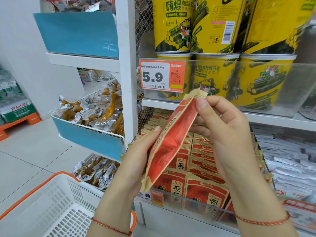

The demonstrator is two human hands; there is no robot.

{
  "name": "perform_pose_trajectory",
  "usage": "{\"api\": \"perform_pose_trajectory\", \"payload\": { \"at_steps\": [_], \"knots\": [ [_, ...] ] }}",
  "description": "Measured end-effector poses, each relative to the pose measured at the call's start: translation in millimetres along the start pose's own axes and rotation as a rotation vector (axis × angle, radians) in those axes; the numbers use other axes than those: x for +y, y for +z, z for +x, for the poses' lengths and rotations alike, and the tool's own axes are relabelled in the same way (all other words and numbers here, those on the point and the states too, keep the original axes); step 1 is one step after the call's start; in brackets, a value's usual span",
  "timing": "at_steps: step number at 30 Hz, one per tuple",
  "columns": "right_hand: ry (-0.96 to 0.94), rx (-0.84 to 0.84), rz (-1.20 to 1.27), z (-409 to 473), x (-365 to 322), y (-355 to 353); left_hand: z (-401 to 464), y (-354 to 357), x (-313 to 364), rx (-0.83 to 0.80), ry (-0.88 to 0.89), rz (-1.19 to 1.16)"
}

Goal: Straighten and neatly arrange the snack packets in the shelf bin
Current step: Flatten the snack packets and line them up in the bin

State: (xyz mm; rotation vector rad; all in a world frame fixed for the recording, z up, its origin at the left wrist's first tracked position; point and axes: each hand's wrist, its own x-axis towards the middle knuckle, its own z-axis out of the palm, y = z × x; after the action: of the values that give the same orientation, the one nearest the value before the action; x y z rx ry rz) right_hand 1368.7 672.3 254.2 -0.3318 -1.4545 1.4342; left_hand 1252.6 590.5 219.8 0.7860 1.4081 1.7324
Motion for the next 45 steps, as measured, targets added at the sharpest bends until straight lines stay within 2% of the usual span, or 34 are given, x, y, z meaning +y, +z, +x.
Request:
{"api": "perform_pose_trajectory", "payload": {
  "at_steps": [4, 7, 12, 19, 22, 27, 32, 35, 38, 42, 45],
  "knots": [
    [0.027, -0.078, -0.144, -3.0, 2.7, 0.1, 5.5, -4.3, -6.3, 0.097, 0.056, -0.039],
    [0.072, -0.203, -0.236, -5.4, 4.8, 3.1, 12.8, -9.4, -11.3, 0.218, 0.082, -0.280],
    [0.173, -0.482, -0.518, -7.8, 17.1, 5.6, 16.9, -16.1, -5.5, 0.258, 0.075, -0.503],
    [0.185, -0.563, -0.465, -7.8, 24.2, 9.8, 19.1, -20.3, -8.0, 0.235, 0.079, -0.631],
    [0.189, -0.553, -0.444, -6.6, 25.0, 6.6, 19.1, -20.9, -9.1, 0.205, 0.066, -0.644],
    [0.183, -0.505, -0.464, -3.6, 25.4, 4.0, 20.8, -21.2, -13.7, 0.151, 0.083, -0.515],
    [0.234, -0.276, -0.404, 0.4, 27.6, -1.6, 18.0, -20.1, -13.1, 0.235, 0.152, -0.339],
    [0.247, -0.213, -0.411, 1.1, 31.1, -3.3, 15.0, -14.2, -11.6, 0.274, 0.157, -0.259],
    [0.289, -0.161, -0.398, 3.3, 36.0, -6.1, 12.6, -10.8, -10.3, 0.229, 0.173, -0.196],
    [0.412, -0.159, -0.293, 5.3, 40.4, -8.3, 8.6, -6.2, -4.8, 0.101, 0.182, -0.285],
    [0.503, -0.237, -0.200, 4.7, 42.2, -8.6, 5.7, -5.0, -2.7, 0.062, 0.211, -0.350]
  ]
}}
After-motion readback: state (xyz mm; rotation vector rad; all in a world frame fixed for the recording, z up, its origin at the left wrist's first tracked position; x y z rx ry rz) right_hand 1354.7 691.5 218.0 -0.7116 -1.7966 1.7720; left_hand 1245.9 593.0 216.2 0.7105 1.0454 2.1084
